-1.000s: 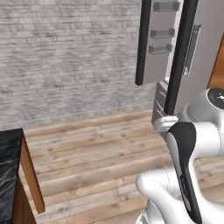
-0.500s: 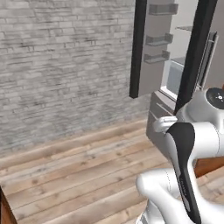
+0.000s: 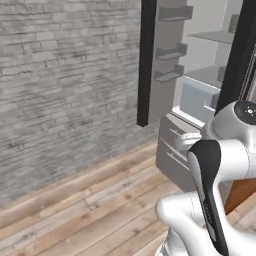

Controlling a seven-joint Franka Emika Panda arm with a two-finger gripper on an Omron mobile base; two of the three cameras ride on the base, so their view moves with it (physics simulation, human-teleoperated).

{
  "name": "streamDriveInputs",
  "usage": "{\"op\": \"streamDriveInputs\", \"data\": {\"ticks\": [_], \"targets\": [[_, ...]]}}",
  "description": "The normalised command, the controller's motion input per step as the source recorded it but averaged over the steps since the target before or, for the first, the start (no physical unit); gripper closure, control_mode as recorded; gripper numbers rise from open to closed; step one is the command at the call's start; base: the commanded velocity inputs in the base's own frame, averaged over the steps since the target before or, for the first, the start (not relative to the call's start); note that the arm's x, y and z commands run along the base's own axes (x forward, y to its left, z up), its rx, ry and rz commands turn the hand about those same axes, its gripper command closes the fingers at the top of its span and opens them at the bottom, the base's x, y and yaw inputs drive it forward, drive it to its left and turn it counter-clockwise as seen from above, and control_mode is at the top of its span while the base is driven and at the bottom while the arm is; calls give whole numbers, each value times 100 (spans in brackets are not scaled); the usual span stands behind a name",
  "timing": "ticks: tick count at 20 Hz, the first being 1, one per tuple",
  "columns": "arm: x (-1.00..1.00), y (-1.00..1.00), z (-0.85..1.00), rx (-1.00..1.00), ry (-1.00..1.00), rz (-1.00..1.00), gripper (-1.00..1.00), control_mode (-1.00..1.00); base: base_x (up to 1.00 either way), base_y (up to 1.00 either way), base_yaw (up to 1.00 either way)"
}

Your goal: Place one squash and one fish in each tupperware on the nearby counter, to pack two identical lunches.

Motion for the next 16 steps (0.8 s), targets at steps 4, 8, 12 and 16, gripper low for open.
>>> {"op": "streamDriveInputs", "data": {"ticks": [4, 8, 12, 16], "targets": [[0, 0, 0, 0, 0, 0, -100, 100, 48, 33, -37], [0, 0, 0, 0, 0, 0, -100, 100, 47, 48, -41], [0, 0, 0, 0, 0, 0, -100, 100, 46, 55, -44], [0, 0, 0, 0, 0, 0, -100, 100, 30, 66, -45]]}}
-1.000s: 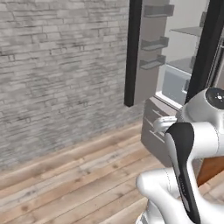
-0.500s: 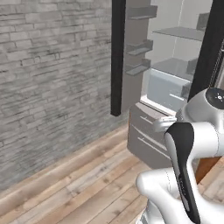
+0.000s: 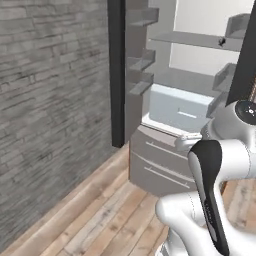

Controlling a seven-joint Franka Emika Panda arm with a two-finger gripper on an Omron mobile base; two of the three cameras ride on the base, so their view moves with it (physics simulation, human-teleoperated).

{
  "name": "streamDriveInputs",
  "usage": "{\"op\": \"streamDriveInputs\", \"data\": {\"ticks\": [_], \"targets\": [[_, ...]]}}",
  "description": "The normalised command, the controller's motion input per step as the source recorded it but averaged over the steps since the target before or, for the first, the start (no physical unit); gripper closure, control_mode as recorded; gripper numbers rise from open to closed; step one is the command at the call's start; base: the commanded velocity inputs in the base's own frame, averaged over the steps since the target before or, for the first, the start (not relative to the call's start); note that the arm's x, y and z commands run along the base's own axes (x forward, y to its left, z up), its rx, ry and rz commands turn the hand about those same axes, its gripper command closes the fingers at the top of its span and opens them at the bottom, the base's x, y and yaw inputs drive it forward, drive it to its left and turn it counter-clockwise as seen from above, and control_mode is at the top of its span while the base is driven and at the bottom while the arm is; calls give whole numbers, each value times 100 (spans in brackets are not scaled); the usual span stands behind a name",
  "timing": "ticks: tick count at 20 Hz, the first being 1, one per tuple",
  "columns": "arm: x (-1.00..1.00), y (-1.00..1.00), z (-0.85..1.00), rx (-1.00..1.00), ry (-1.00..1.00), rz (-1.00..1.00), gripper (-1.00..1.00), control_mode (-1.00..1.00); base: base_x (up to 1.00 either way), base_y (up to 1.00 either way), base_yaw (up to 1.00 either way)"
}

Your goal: Place one squash and one fish in each tupperware on the nearby counter, to pack two identical lunches.

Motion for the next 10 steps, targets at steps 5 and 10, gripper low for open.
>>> {"op": "streamDriveInputs", "data": {"ticks": [5, 10], "targets": [[0, 0, 0, 0, 0, 0, -100, 100, 18, 67, -47], [0, 0, 0, 0, 0, 0, -100, 100, 17, 78, -50]]}}
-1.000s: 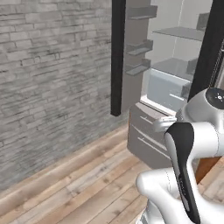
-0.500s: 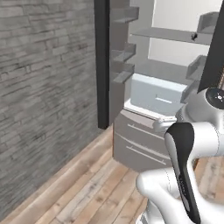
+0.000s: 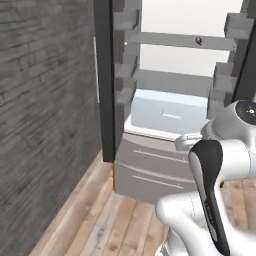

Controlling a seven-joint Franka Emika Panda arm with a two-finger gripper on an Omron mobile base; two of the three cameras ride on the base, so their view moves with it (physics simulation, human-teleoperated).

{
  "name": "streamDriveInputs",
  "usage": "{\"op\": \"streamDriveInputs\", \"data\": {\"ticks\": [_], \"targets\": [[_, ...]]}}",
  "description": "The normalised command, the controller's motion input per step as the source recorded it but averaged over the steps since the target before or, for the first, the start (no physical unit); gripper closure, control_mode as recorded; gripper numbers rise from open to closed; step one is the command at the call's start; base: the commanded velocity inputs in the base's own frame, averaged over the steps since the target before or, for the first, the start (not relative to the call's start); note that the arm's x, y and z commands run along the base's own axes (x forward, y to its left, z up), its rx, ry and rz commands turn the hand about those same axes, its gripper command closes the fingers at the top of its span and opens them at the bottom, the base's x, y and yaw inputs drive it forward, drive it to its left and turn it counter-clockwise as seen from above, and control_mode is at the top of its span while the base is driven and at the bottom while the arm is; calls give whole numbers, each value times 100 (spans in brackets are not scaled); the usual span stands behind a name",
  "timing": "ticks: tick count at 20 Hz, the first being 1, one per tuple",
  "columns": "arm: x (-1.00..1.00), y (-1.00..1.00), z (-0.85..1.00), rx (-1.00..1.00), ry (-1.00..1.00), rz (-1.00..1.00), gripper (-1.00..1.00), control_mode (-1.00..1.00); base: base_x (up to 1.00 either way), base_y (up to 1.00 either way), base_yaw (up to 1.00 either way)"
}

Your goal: Place one squash and one fish in each tupperware on the nearby counter, to pack two identical lunches.

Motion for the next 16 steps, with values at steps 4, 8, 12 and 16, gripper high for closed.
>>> {"op": "streamDriveInputs", "data": {"ticks": [4, 8, 12, 16], "targets": [[0, 0, 0, 0, 0, 0, -100, 100, 14, 76, -54], [0, 0, 0, 0, 0, 0, -100, 100, 13, 59, -55], [0, 0, 0, 0, 0, 0, -100, 100, 13, 54, -55], [0, 0, 0, 0, 0, 0, -100, 100, 9, 45, -37]]}}
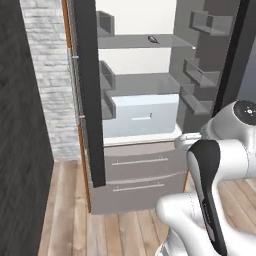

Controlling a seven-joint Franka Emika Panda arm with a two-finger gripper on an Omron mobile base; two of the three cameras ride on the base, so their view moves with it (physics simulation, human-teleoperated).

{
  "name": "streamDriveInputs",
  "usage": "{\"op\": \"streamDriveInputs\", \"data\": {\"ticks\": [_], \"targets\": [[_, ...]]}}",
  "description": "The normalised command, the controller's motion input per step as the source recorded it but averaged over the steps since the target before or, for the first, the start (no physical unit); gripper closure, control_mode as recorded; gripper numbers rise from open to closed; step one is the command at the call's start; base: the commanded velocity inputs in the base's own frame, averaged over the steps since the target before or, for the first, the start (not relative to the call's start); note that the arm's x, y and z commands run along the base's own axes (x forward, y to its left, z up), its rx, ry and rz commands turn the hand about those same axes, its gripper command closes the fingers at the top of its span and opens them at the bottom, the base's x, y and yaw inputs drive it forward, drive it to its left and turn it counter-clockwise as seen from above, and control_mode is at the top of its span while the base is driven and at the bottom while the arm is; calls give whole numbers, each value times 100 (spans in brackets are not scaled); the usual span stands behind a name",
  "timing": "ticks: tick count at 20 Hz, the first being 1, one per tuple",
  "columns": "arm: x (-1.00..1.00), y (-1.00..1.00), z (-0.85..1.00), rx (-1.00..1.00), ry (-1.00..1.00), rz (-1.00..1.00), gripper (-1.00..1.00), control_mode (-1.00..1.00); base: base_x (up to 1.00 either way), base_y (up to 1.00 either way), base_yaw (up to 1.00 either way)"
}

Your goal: Place one squash and one fish in each tupperware on the nearby counter, to pack two identical lunches.

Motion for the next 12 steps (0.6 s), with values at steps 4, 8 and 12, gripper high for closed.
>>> {"op": "streamDriveInputs", "data": {"ticks": [4, 8, 12], "targets": [[0, 0, 0, 0, 0, 0, -100, 100, 49, 14, -5], [0, 0, 0, 0, 0, 0, -100, 100, 84, 0, 0], [0, 0, 0, 0, 0, 0, -100, 100, 98, 0, 0]]}}
